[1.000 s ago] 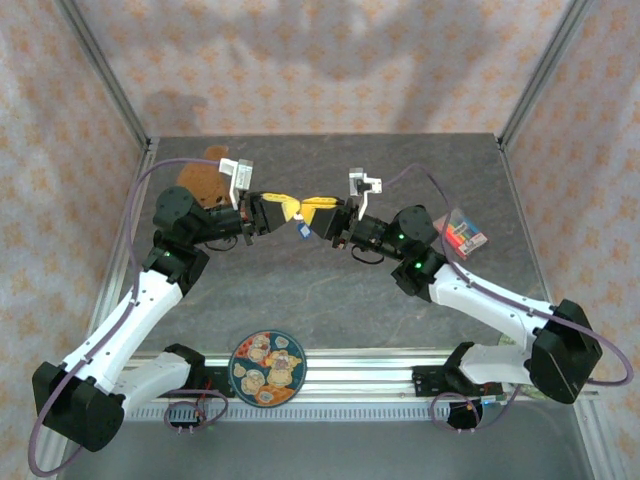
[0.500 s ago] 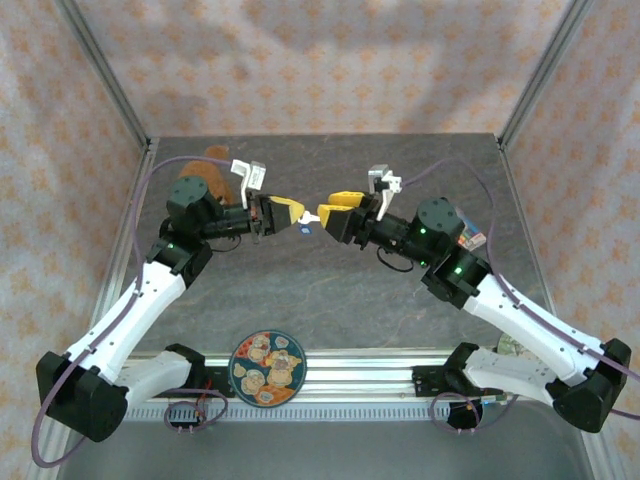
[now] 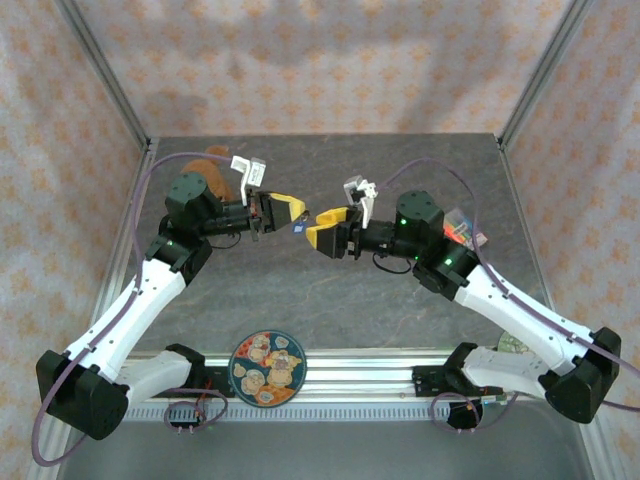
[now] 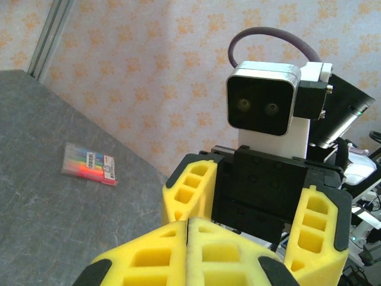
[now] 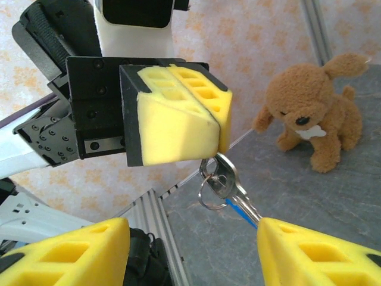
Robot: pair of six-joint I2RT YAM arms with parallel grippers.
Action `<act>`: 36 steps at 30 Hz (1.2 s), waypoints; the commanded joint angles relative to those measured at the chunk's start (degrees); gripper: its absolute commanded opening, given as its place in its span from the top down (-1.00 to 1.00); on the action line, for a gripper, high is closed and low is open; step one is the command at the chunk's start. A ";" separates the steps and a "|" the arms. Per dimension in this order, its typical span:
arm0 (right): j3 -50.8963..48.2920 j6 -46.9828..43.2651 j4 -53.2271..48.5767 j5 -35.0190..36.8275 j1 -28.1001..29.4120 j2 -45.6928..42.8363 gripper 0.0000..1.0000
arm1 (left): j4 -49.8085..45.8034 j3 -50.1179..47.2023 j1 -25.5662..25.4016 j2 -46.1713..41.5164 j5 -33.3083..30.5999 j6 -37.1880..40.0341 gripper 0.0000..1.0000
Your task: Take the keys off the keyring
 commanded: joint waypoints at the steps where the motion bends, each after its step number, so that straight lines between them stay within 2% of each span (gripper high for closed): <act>1: 1.74 1.12 3.06 -2.19 -0.19 0.63 -0.14 | 3.25 1.24 0.09 -1.20 1.98 -0.81 1.00; 7: 1.75 0.07 3.48 2.75 -0.28 -0.31 -0.20 | 3.23 0.87 0.13 -1.46 2.25 -0.86 1.00; 14: 1.70 -0.96 2.00 4.56 -1.08 -3.91 -0.21 | 1.85 0.82 0.13 -1.74 1.90 -0.03 1.00; 19: 1.31 -1.02 1.92 4.76 -1.54 -3.27 -0.21 | 2.80 0.83 0.13 -1.77 1.92 -0.80 1.00; 23: 1.68 0.91 4.39 1.13 -1.78 -1.38 -0.19 | 3.15 0.96 0.13 -1.90 1.81 -0.86 1.00; 28: 2.45 3.50 7.30 -3.20 -1.78 1.87 -0.04 | 3.56 1.16 0.13 -2.00 1.81 -0.88 1.00; 32: 2.88 4.79 9.04 -5.51 -1.77 3.24 0.19 | 3.70 1.12 0.13 -2.08 1.72 -0.85 1.00; 36: 3.02 5.23 9.73 -5.67 -1.77 3.59 0.50 | 3.70 1.09 0.13 -2.17 1.67 -0.81 1.00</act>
